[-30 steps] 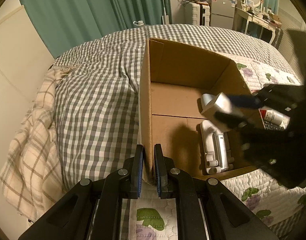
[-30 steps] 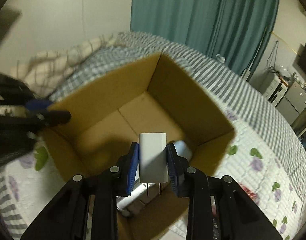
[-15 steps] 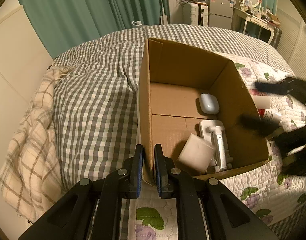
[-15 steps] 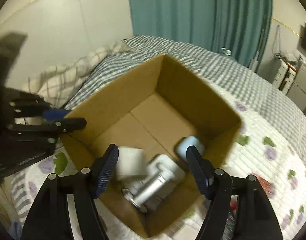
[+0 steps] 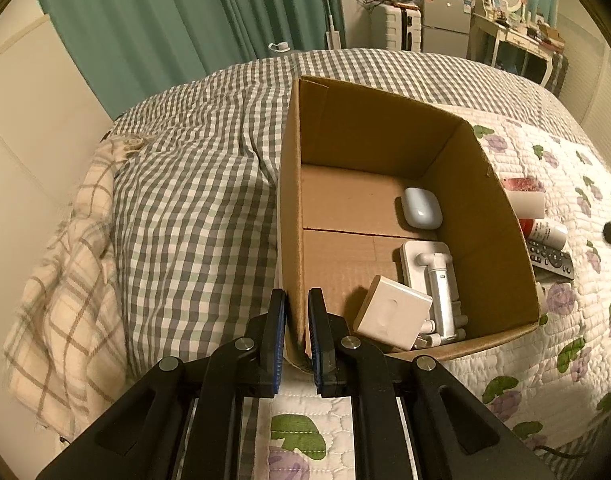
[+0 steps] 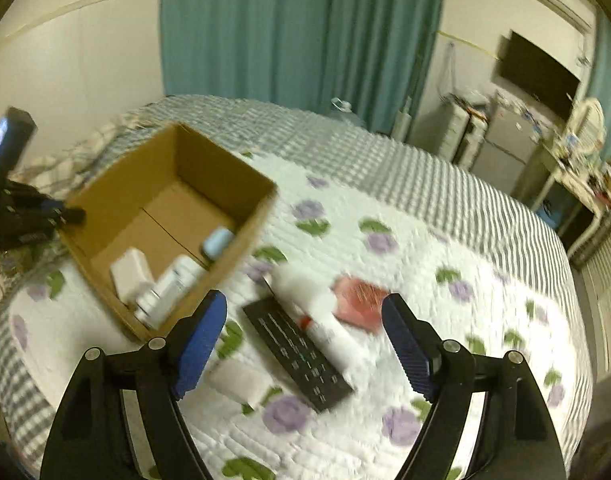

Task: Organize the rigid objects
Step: 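Grasp the white square pad with the right gripper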

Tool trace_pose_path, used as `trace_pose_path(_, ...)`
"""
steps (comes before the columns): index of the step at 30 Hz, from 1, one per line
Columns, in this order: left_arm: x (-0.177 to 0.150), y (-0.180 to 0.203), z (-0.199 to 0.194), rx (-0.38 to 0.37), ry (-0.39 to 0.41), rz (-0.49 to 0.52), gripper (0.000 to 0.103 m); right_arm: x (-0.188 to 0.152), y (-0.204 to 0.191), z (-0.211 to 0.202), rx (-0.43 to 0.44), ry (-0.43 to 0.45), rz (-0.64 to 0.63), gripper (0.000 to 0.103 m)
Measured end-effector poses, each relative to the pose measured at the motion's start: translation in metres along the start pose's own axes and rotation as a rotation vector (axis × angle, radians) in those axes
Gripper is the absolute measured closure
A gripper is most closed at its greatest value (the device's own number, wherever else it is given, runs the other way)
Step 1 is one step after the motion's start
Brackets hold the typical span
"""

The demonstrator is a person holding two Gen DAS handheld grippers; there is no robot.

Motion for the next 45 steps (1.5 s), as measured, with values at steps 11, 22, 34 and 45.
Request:
trace_pose_path(11, -0.002, 0.0, 0.002, 0.021, -0.003, 0.0, 0.093, -0.069, -0.017, 0.052, 0.032, -0.097, -0.012, 0.023)
trace_pose_path(22, -0.002, 0.001, 0.002, 0.017, -0.001, 0.0, 0.093, -0.104, -0.041, 0.095, 0.109, -0.209, -0.011, 0.023)
trace_pose_path(34, -0.003, 0.001, 0.002, 0.01, 0.001, -0.002, 0.093, -0.115, -0.046, 0.121, 0.07, -0.263, -0.038, 0.024)
trace_pose_path(45, -0.004, 0.0, 0.002, 0.009, 0.002, -0.005, 0.093, -0.109, -0.047, 0.103, 0.06, -0.198, -0.053, 0.038)
Point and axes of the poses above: each gripper's, at about its wrist camera, not at the fingertips, and z roughly the way its jaws point, y to its right, x to its top, the point moved 9 cm from there along z, roughly the way its jaws point, and after that the axes turned 8 degrees about x, right-handed, at the moved point
